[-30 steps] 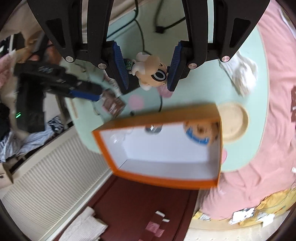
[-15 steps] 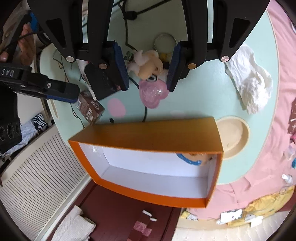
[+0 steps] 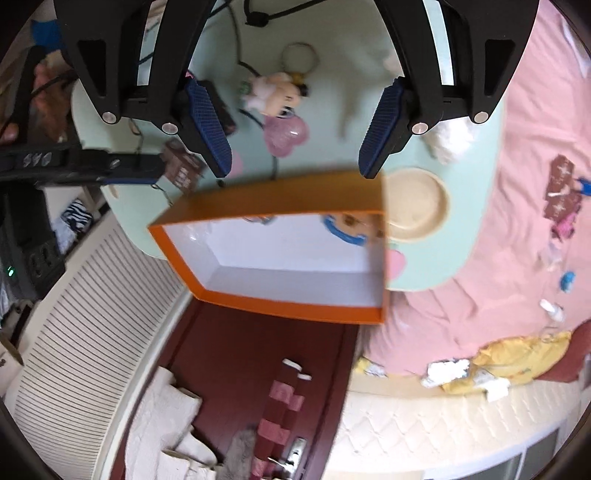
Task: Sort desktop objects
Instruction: 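Grasp the small silver round item with the right tool, lower it onto the table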
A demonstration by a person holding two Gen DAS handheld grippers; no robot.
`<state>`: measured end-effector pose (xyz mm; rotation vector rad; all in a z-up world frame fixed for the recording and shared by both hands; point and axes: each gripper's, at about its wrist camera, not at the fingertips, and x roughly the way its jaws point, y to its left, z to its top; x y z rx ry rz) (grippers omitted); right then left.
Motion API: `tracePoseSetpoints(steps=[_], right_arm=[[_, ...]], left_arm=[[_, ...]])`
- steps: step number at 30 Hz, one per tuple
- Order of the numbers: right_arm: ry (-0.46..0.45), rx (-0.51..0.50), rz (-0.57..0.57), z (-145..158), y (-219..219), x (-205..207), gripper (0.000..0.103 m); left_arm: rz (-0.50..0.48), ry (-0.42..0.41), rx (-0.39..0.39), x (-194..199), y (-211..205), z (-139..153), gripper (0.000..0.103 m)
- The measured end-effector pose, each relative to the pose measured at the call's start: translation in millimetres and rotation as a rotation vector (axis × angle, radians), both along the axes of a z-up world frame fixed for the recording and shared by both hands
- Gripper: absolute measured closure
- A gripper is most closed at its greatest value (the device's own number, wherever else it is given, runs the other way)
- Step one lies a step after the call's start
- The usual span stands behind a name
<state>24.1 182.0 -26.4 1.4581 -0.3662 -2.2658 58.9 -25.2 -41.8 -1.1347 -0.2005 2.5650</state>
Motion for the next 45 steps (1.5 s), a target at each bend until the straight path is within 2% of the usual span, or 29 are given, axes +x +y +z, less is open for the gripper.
tracePoseSetpoints(steps=[4, 8, 11, 15, 20, 22, 23, 25, 28, 32, 40, 45], right_arm=[[0.034, 0.036, 0.062, 22, -9, -19, 0.063], [-0.005, 0.177, 0.11, 34, -18, -61, 0.063], [-0.114, 0.199, 0.17, 27, -30, -99, 0.063], [-0.301, 0.219, 0.267, -1, -58, -140, 0.063], [-0.463, 0.305, 0.354, -42, -89, -156, 0.065], [-0.484, 0.335, 0.36, -54, -95, -155, 0.066], [-0.476, 0.35, 0.365, -56, -97, -154, 0.067], [-0.458, 0.374, 0.373, -57, -100, -151, 0.076], [-0.42, 0.376, 0.373, -55, -99, -146, 0.077], [-0.377, 0.316, 0.347, -46, -91, -141, 0.077], [-0.164, 0.15, 0.231, 10, -46, -113, 0.077], [-0.083, 0.08, 0.145, 27, -8, -84, 0.077]], left_arm=[[0.03, 0.016, -0.028, -5, -8, 3, 0.031], [0.051, 0.004, -0.006, -9, -14, 1, 0.031], [0.067, -0.014, 0.025, -11, -20, -1, 0.031], [0.089, -0.032, 0.053, -12, -26, -4, 0.031], [0.107, -0.035, 0.073, -10, -33, -4, 0.031], [0.109, -0.034, 0.075, -10, -35, -3, 0.031], [0.11, -0.033, 0.076, -10, -36, -3, 0.031], [0.112, -0.032, 0.078, -9, -38, -2, 0.031], [0.114, -0.029, 0.079, -9, -40, -2, 0.031], [0.121, -0.038, 0.088, -10, -42, -1, 0.031], [0.127, -0.043, 0.073, -10, -38, 2, 0.031], [0.115, -0.039, 0.067, -11, -31, 6, 0.031]])
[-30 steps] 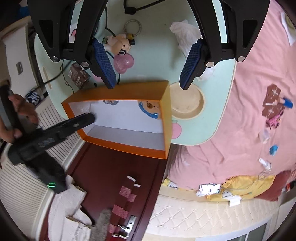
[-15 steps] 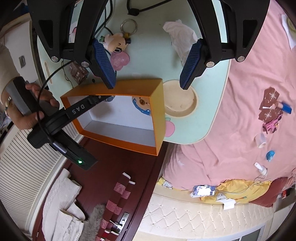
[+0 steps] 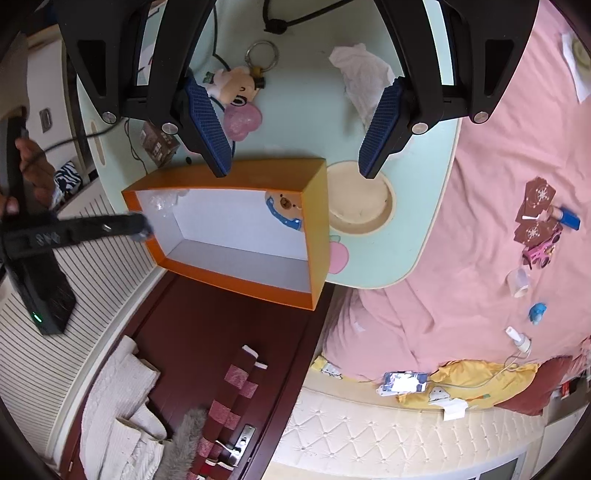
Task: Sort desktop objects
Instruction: 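Grasp the small silver round item with the right tool, lower it onto the table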
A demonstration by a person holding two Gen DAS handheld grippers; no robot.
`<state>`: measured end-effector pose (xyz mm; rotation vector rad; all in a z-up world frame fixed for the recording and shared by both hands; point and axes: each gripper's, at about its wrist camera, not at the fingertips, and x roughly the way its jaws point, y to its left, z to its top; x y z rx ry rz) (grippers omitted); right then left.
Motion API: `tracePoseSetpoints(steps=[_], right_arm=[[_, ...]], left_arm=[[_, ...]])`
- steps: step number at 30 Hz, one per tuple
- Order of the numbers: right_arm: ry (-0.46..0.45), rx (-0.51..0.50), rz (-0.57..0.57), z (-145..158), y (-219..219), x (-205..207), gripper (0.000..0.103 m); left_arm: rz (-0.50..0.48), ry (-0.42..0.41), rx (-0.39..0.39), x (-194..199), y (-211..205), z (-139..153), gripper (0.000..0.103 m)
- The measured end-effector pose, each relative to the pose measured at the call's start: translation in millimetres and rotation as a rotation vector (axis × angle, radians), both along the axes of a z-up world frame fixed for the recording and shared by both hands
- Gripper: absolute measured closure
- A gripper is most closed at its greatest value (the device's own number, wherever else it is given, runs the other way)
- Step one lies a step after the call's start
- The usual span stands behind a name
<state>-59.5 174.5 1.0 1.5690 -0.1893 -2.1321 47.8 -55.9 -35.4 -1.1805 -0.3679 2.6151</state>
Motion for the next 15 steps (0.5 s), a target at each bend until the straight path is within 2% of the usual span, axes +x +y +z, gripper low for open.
tracePoseSetpoints(steps=[6, 9, 15], right_arm=[[0.048, -0.043, -0.035, 5, 19, 44, 0.077], [0.032, -0.062, -0.035, -9, 21, 64, 0.077], [-0.013, -0.124, -0.109, -53, 25, 82, 0.077]], left_arm=[[-0.021, 0.006, -0.011, -4, 10, 6, 0.031], [-0.043, 0.009, -0.017, -9, 19, 11, 0.031], [-0.157, -0.023, -0.015, -33, 54, 24, 0.031]])
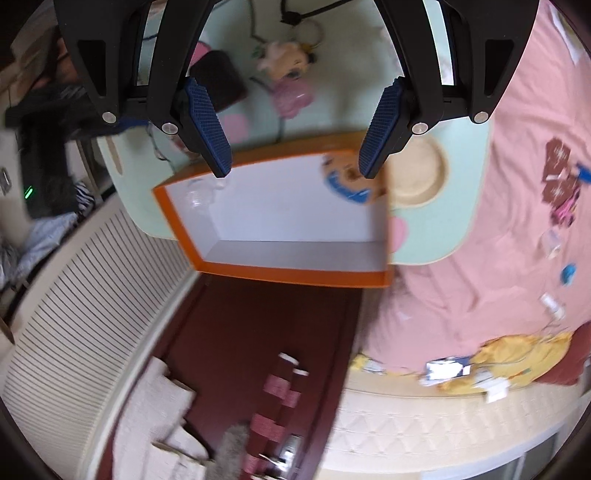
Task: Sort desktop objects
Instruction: 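Grasp the small silver round item with the right tool, lower it onto the table, then grasp the clear plastic bag in the box with the left tool while the right tool releases the silver item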
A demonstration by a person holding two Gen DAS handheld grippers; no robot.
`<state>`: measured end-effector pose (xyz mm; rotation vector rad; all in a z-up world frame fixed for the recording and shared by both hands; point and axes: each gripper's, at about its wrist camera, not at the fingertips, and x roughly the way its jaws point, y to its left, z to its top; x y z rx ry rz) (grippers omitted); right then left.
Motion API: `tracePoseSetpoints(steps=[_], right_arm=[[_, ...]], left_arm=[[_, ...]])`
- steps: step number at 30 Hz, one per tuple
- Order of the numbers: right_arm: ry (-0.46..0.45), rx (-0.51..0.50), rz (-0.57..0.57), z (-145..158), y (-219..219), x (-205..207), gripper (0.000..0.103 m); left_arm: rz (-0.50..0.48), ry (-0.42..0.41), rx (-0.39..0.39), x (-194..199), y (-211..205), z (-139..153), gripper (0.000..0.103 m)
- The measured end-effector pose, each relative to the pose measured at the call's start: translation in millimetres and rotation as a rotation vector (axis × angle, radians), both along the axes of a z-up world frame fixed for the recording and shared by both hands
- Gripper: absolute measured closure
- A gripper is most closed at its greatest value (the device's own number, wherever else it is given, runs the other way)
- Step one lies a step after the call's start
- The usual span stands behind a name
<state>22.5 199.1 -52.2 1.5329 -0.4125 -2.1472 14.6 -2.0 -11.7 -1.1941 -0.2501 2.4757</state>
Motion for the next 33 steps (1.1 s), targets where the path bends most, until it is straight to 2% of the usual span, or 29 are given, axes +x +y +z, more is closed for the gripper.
tracePoseSetpoints(steps=[4, 7, 9, 10, 13, 16, 19, 23, 27, 30, 33], right_arm=[[0.054, -0.008, -0.027, -8, 1, 7, 0.075], [0.105, -0.043, -0.03, -3, 6, 12, 0.07], [0.122, -0.071, -0.041, 0, 11, 13, 0.068], [0.124, -0.081, -0.048, 0, 15, 14, 0.066], [0.128, -0.11, -0.068, 2, 25, 15, 0.066], [0.12, -0.134, -0.082, 1, 33, 16, 0.066], [0.115, -0.15, -0.092, 0, 37, 16, 0.066], [0.11, -0.173, -0.104, -2, 43, 16, 0.066], [0.104, -0.193, -0.101, -3, 45, 16, 0.066], [0.099, -0.198, -0.098, -3, 46, 15, 0.066], [0.09, -0.213, -0.103, -3, 49, 15, 0.066]], left_arm=[[-0.088, -0.109, 0.048, -35, 25, 5, 0.031], [-0.169, -0.236, 0.088, -67, 51, 0, 0.031], [-0.208, -0.311, 0.084, -81, 65, -8, 0.031], [-0.244, -0.358, 0.063, -90, 76, -15, 0.032], [-0.308, -0.461, -0.012, -105, 100, -33, 0.042], [-0.354, -0.544, -0.068, -114, 118, -48, 0.044], [-0.374, -0.558, -0.132, -115, 131, -59, 0.044], [-0.384, -0.571, -0.18, -118, 137, -74, 0.041], [-0.396, -0.538, -0.223, -117, 135, -72, 0.037], [-0.264, -0.467, -0.348, -125, 117, -70, 0.04], [-0.284, -0.481, -0.288, -124, 123, -67, 0.043]])
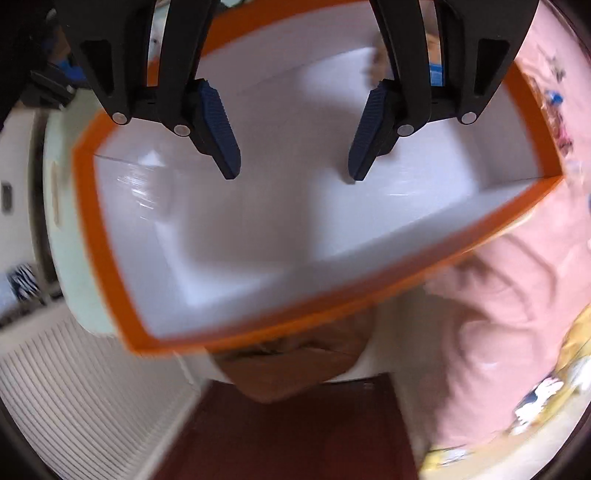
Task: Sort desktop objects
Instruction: 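Grasp the clear plastic bag in the box with the left tool while the right tool releases the silver item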
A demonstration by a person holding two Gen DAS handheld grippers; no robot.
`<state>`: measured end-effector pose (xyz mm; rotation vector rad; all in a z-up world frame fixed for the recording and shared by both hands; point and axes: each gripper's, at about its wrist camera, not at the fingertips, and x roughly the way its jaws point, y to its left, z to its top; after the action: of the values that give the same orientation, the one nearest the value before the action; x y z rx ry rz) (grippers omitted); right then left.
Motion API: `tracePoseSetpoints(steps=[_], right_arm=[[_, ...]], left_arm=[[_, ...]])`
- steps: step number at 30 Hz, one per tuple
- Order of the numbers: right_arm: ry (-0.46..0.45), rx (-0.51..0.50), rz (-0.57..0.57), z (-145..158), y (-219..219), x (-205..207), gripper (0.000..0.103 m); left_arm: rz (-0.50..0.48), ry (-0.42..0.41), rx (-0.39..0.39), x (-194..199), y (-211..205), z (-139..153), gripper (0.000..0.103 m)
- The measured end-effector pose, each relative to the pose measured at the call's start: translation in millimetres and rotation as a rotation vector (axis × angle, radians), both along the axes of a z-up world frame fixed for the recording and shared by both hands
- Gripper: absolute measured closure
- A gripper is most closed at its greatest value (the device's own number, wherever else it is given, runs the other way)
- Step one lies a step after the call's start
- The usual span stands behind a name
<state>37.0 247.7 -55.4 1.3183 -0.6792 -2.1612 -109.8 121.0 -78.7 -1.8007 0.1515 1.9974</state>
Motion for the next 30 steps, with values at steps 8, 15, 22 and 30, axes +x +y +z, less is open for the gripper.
tracePoseSetpoints(steps=[8, 15, 22, 30], right_arm=[[-0.005, -0.018, -0.005, 3, 10, 6, 0.065], [-0.012, -0.031, -0.033, 3, 17, 7, 0.063], [-0.015, -0.024, -0.042, 2, 20, 6, 0.061], [-0.016, -0.011, -0.046, 7, 16, 7, 0.061]], left_arm=[[-0.032, -0.097, 0.207, 5, 21, 8, 0.043], [-0.028, -0.119, 0.274, 1, 33, -3, 0.073], [0.023, 0.001, 0.447, 6, -8, 54, 0.078], [0.087, 0.107, 0.52, 56, -71, 93, 0.078]])
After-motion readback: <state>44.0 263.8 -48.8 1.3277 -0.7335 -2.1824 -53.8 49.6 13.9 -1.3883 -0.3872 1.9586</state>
